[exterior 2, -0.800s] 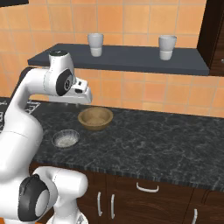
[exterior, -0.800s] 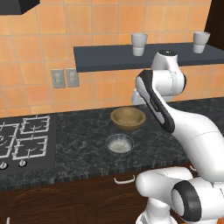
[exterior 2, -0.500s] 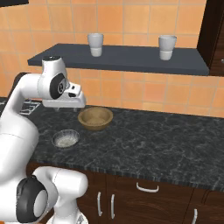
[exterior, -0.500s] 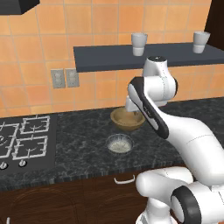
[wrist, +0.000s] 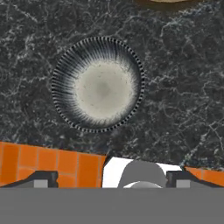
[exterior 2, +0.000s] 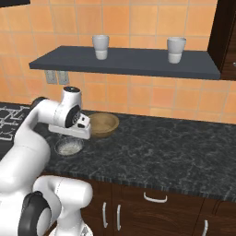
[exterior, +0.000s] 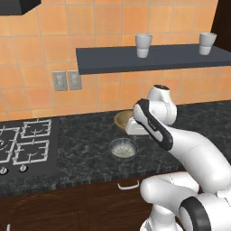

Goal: Pick up the bowls on the counter and stack them on top of one another in the open cabinet. Place the smaller bowl on top of the larger bowl.

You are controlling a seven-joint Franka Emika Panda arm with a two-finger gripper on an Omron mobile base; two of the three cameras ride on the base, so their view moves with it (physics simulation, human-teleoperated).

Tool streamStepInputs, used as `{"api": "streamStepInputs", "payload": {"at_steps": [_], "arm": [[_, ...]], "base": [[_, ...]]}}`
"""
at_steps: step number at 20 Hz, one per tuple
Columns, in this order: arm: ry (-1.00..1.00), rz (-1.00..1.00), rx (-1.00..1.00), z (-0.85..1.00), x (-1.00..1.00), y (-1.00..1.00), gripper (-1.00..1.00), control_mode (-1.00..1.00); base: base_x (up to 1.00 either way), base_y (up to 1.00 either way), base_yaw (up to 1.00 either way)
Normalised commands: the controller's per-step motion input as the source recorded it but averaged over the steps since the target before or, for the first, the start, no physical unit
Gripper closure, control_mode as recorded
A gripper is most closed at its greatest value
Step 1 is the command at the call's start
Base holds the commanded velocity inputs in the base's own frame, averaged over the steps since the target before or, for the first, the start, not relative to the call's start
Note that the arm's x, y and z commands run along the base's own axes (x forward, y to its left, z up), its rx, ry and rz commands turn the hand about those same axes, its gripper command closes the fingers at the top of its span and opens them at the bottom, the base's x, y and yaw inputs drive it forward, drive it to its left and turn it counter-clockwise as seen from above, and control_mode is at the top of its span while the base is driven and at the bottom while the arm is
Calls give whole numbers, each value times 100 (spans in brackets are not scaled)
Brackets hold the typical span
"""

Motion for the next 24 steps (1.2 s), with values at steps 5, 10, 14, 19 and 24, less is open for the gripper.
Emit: {"api": "streamStepInputs", "payload": {"at_steps": [5, 10, 14, 19, 24], "arm": [[-2, -4, -1, -41, 20, 4, -100, -100], [0, -6, -7, -43, 25, 0, -100, -100], [1, -7, -7, -39, 28, 0, -100, -100], [3, -5, -6, -32, 27, 0, -100, -100], [0, -2, -4, -24, 21, 0, -100, -100]], "base": [[0, 0, 0], [0, 0, 0], [0, 0, 0], [0, 0, 0], [0, 0, 0]]}}
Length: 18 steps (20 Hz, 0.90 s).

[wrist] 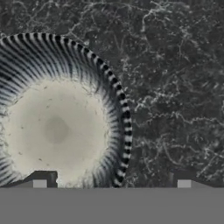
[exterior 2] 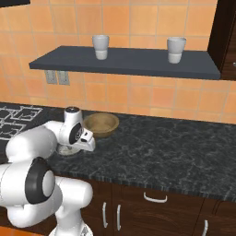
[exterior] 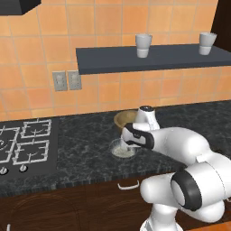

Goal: Pick up the bowls on the counter and stack them on top of one another in the open cabinet. Place the smaller bowl on top of the larger bowl.

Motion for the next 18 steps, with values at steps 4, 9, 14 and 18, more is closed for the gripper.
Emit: {"api": "streamStepInputs", "payload": {"at_steps": [4, 9, 14, 18], "arm": [[0, -1, -1, -13, 23, 0, -100, -100], [0, -1, 0, -31, 5, 0, 100, -100], [0, 0, 0, -19, 3, 0, 100, -100], [-6, -1, 1, 21, -3, -1, 100, -100]], "base": [[0, 0, 0], [0, 0, 0], [0, 0, 0], [0, 0, 0]]}}
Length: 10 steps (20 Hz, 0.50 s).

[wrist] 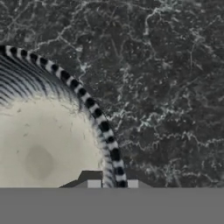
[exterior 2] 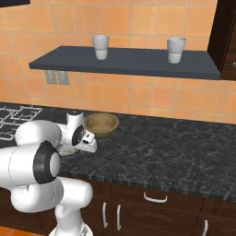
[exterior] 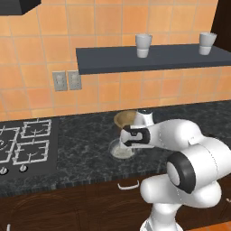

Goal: Pick up the bowls on the counter and stack them on top of one another in the open cabinet. Place the smaller bowl on top of the larger bowl.

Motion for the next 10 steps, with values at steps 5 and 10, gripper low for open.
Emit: {"api": "streamStepInputs", "payload": {"at_steps": [5, 10], "arm": [[-18, -8, 8, 80, -1, -8, 100, -100], [-3, -19, 18, 89, 23, -12, 100, -100]], "base": [[0, 0, 0], [0, 0, 0]]}}
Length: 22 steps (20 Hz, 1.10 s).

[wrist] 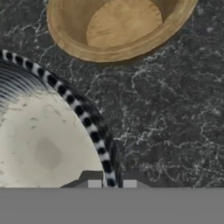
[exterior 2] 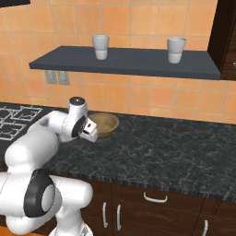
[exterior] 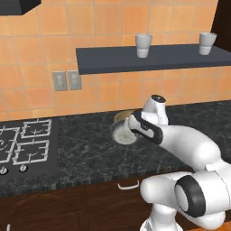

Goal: Pick up the bowls on the counter and stack them on top of one another in the open cabinet. Place the smaller bowl on top of the larger bowl.

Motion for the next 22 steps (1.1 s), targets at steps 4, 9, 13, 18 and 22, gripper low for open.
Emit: {"api": "streamStepInputs", "payload": {"at_steps": [4, 9, 13, 18, 22], "arm": [[1, -31, 21, 75, 84, -23, 100, -100], [4, -25, 11, 30, 83, -38, 100, -100], [9, -4, 0, -33, 34, -41, 100, -100], [7, -3, 0, -15, 41, -38, 100, -100], [5, -2, 0, -26, 28, -2, 100, -100]], "base": [[0, 0, 0], [0, 0, 0], [0, 0, 0], [0, 0, 0], [0, 0, 0]]}}
